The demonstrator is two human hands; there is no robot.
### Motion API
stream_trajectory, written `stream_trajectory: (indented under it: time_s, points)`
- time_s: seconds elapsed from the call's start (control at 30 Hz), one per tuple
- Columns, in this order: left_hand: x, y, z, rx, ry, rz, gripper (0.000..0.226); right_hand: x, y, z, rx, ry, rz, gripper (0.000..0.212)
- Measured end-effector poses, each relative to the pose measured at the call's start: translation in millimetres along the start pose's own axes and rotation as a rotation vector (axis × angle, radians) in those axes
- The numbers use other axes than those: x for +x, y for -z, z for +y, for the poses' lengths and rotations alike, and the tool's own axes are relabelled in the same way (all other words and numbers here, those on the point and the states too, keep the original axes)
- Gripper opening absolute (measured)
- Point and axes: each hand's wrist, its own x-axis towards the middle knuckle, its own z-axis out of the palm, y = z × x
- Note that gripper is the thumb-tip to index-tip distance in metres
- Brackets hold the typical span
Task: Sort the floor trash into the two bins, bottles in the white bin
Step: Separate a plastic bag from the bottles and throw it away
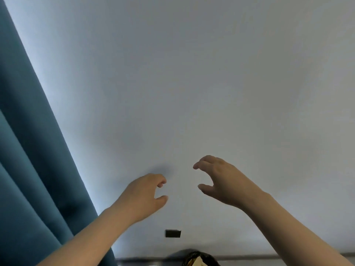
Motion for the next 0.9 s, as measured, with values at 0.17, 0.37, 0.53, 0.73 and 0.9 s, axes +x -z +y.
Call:
stream_trajectory:
  time_s: [0.17, 0.37, 0.53, 0.73, 0.9]
  points:
    - [15, 59, 24, 0.089, -0.011, 0.195, 0.040, 28, 54, 11, 0.008, 0.141, 0.122, 0.047]
    - [25, 97, 57, 0.158, 0.008, 0.409, 0.045, 65, 105, 35, 0.029, 0.334, 0.220, 0.045]
    - [23, 109, 78, 0.197, 0.122, 0.553, 0.045, 94, 129, 47, 0.055, 0.501, 0.260, 0.044]
    - [-12, 123, 90, 0.258, 0.328, 0.672, 0.046, 123, 137, 29, 0.126, 0.703, 0.293, 0.046]
    - [-62, 143, 104, 0.367, 0.504, 0.765, 0.044, 130, 146, -19, 0.181, 0.846, 0.299, 0.046]
